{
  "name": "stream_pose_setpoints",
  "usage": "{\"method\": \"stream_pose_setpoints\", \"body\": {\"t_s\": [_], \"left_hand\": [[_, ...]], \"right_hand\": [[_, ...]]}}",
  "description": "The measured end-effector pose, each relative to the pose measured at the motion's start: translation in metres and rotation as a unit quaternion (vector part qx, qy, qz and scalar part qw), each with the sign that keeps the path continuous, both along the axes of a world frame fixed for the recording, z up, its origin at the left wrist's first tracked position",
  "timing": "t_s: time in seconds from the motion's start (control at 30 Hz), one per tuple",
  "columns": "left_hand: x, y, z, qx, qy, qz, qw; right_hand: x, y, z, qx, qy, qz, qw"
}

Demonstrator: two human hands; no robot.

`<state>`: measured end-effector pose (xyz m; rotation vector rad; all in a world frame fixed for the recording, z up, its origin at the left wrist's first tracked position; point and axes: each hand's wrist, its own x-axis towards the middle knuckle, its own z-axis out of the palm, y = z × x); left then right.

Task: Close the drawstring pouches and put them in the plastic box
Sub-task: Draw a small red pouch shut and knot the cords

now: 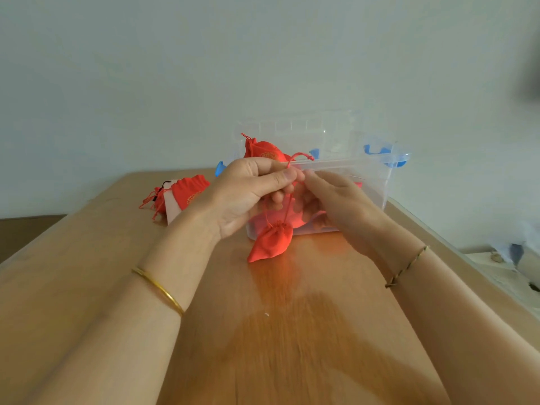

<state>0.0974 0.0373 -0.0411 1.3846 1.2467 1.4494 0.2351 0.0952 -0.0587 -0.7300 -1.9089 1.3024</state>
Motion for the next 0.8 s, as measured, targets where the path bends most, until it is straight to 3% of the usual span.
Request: {"method": "stream_pose_setpoints", "body": {"t_s": [0.2, 0.3, 0.37, 0.43, 0.53, 0.7, 0.8], "left_hand": [[0.003, 0.001, -0.001, 0.003, -0.067, 0.027, 0.997], [0.007, 0.001, -0.003, 0.011, -0.070, 0.040, 0.997], [0.008, 0.001, -0.005, 0.014, -0.050, 0.039, 0.998], [0.007, 0.000, -0.004, 0.014, -0.015, 0.029, 0.999], [0.007, -0.002, -0.002, 0.031, 0.085, -0.011, 0.996], [0.010, 0.000, -0.003, 0.126, 0.313, 0.063, 0.939], [0.009, 0.004, -0.009, 0.171, 0.352, 0.114, 0.913]], "right_hand": [[0.004, 0.005, 0.001, -0.042, 0.086, 0.001, 0.995], [0.009, 0.003, 0.000, -0.048, -0.001, 0.070, 0.996], [0.009, 0.004, -0.002, -0.022, -0.073, 0.056, 0.996], [0.009, 0.008, -0.005, 0.012, -0.098, -0.009, 0.995], [0.006, 0.012, -0.009, 0.048, -0.030, -0.074, 0.996], [0.003, 0.012, -0.015, -0.117, 0.060, 0.075, 0.988], [0.005, 0.014, -0.018, -0.164, 0.066, 0.124, 0.976]]}}
